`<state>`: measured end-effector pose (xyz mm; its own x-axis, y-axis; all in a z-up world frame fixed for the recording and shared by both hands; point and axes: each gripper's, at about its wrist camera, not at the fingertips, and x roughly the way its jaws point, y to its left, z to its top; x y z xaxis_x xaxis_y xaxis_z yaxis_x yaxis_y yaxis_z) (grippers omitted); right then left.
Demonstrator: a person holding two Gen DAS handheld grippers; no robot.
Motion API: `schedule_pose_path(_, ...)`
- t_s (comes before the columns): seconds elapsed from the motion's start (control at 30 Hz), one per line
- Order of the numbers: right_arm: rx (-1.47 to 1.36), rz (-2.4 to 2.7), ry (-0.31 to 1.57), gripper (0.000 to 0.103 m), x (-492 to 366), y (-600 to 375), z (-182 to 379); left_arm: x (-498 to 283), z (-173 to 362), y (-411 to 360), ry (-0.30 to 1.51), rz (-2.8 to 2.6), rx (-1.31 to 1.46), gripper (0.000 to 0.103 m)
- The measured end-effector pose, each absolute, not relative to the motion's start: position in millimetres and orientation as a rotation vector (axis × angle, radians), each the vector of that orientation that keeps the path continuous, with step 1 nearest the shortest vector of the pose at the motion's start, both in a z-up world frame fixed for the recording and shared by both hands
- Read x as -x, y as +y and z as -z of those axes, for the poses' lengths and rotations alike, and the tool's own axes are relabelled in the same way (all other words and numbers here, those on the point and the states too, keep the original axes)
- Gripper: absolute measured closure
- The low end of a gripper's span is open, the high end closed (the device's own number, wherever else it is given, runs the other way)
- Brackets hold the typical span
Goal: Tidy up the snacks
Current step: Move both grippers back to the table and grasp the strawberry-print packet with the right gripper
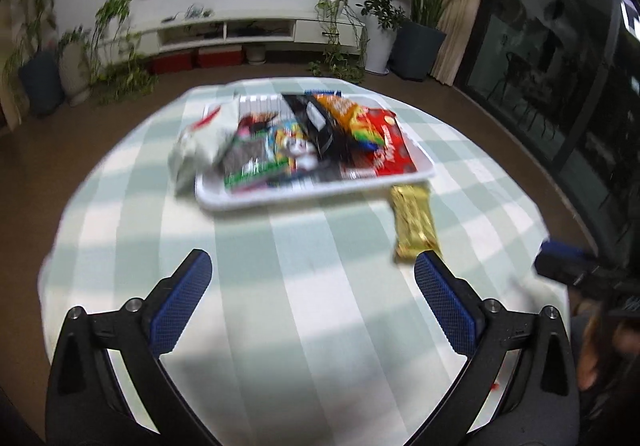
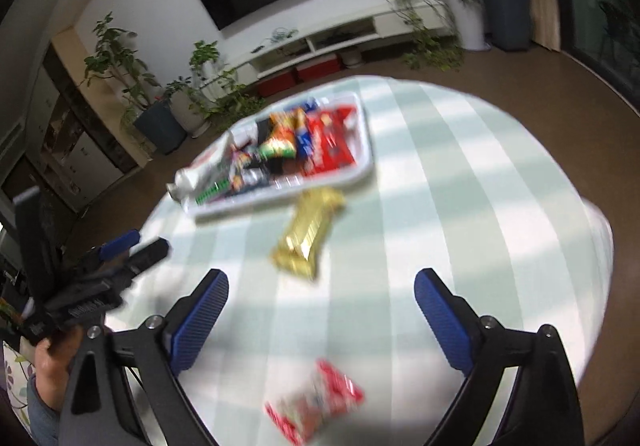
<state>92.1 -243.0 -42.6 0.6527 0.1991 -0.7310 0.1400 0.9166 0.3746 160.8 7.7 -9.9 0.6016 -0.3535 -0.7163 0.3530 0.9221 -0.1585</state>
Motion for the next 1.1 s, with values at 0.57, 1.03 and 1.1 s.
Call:
schedule_pose_path(0.57,-0.355,-0.021,1.033,0.011,-59.0,-186.5,94.0,-95.8,48.8,93.4,0.912,0.249,0.152,0.000)
schedule_pose_path(1.03,-0.167,-0.133,1.039,0.038,-74.0,-157.1,94.3,-86.1,40.8,75.0,0.896,0.279,0.119,0.000)
schedule_pose_path(1.1,-0.132,-0.125,1.045,0.043,-74.5,-156.4,94.3,-86.5,40.6,71.2,0.899,0.281,0.109,0.000)
